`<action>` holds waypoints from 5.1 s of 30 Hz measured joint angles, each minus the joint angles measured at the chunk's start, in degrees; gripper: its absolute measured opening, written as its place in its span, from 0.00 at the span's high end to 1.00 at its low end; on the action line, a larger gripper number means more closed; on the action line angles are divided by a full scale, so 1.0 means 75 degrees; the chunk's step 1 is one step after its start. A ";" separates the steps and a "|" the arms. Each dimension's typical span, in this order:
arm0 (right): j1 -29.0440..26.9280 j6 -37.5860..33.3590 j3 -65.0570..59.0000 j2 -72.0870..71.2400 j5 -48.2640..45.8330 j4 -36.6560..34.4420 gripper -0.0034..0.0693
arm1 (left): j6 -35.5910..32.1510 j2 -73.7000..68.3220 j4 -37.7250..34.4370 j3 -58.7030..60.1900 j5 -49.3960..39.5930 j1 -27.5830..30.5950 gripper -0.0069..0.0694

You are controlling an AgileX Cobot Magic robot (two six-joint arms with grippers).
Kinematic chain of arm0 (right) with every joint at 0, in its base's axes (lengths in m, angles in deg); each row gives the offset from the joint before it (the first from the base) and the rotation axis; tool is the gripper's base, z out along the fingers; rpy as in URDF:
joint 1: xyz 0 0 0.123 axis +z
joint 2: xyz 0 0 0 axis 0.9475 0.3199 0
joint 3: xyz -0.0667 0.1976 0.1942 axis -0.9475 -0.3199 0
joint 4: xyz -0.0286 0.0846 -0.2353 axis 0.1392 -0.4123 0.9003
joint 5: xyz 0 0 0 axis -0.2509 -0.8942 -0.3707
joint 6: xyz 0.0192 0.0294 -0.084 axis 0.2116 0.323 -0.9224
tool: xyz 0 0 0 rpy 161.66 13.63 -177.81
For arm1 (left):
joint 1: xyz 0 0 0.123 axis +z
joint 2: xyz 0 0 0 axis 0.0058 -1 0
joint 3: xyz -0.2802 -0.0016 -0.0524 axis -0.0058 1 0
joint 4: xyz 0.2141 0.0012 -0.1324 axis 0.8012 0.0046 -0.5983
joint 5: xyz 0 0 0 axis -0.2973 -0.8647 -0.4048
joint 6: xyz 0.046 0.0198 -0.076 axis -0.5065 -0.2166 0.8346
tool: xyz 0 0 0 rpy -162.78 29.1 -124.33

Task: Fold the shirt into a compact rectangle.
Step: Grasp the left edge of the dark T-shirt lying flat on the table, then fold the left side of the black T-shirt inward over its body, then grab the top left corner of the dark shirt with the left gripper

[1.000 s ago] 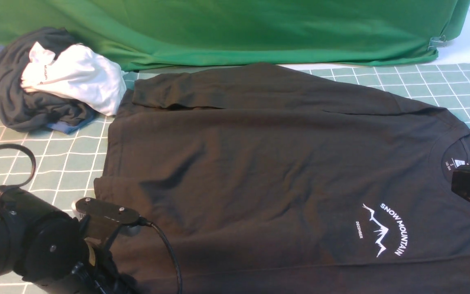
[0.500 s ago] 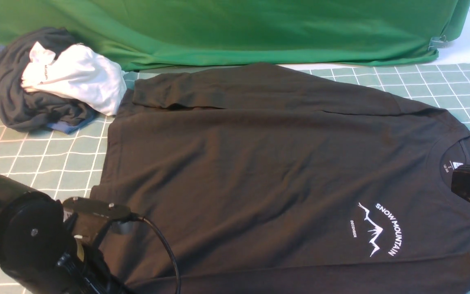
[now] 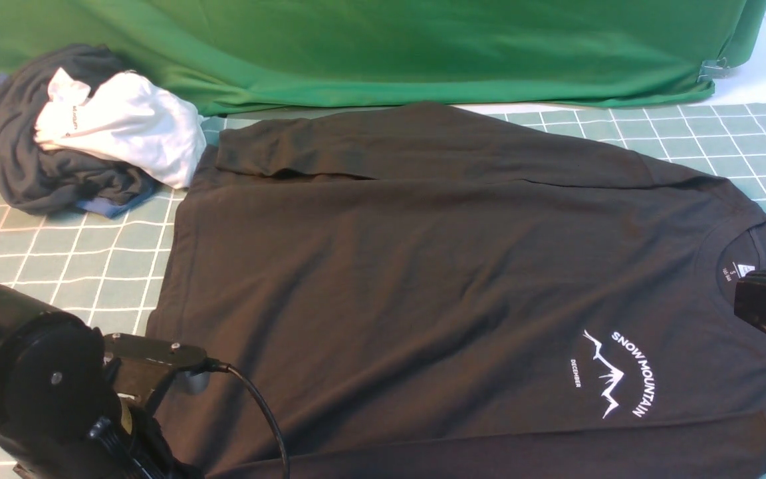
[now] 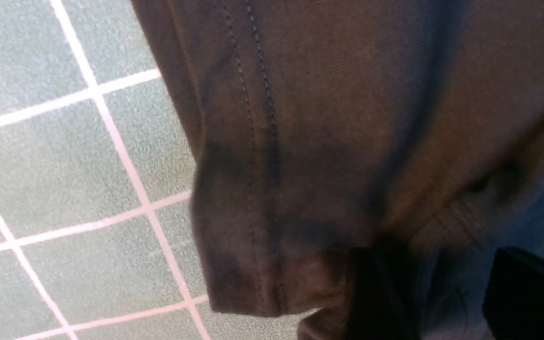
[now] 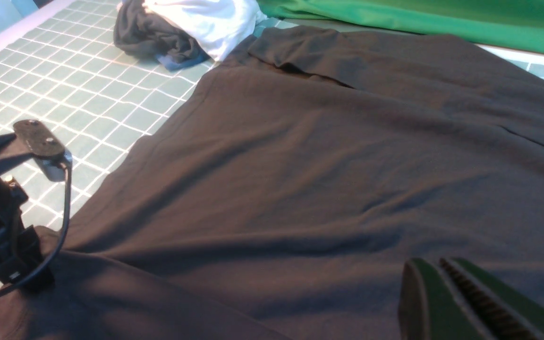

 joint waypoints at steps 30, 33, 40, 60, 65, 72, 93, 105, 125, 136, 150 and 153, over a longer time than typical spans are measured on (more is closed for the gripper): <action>0.0000 0.0000 0.0000 0.0000 0.0027 0.0000 0.88 | 0.0102 0.0804 0.0767 -0.2685 -0.1017 0.0000 0.88; 0.0000 0.0000 0.0000 0.0000 0.0027 0.0000 0.88 | 0.0196 0.0467 0.1289 -0.3321 -0.0863 0.0132 0.88; 0.0000 0.0000 0.0000 0.0000 0.0027 0.0000 0.88 | 0.0196 -0.0927 0.1727 -0.4043 -0.0127 0.0955 0.88; 0.0000 0.0457 0.0000 0.0017 -0.0899 -0.0009 0.87 | 0.0596 -0.2614 0.3191 -0.4076 0.1566 0.1257 0.56; 0.0000 0.0611 0.0055 0.0306 -0.1576 0.0031 0.86 | 0.0596 -0.2594 0.3221 -0.4076 0.1520 0.1265 0.33; 0.0000 0.0918 0.1346 0.1347 -0.3540 0.1098 0.85 | 0.0596 -0.2155 0.3204 -0.4518 0.0986 0.1265 0.19; 0.2365 0.0113 0.1053 0.4998 -0.2673 0.1736 0.28 | -0.0031 0.1057 -0.0074 -0.1259 -0.0227 0.1280 0.90; 0.2832 0.0343 0.0754 0.7243 -0.0182 0.2463 0.28 | 0.0171 0.2401 -0.0323 0.0151 0.0088 0.1280 0.90; 0.2750 0.0626 0.0768 0.6780 -0.1229 0.2611 0.90 | 0.0193 0.2458 -0.0496 0.0151 0.0175 0.1280 0.89; 0.2750 0.0694 0.0753 0.6649 -0.1215 0.2398 0.83 | 0.0433 0.2458 -0.0541 0.0142 0.0249 0.1280 0.89; 0.2815 0.0776 0.0864 0.6177 -0.3183 0.1209 0.32 | 0.1007 -0.0208 -0.0151 -0.2628 0.0319 0.1941 0.88; 0.2896 0.0776 0.0864 0.5459 -0.3203 0.1094 0.35 | 0.0605 -0.1030 -0.0029 -0.3391 0.0353 0.2039 0.84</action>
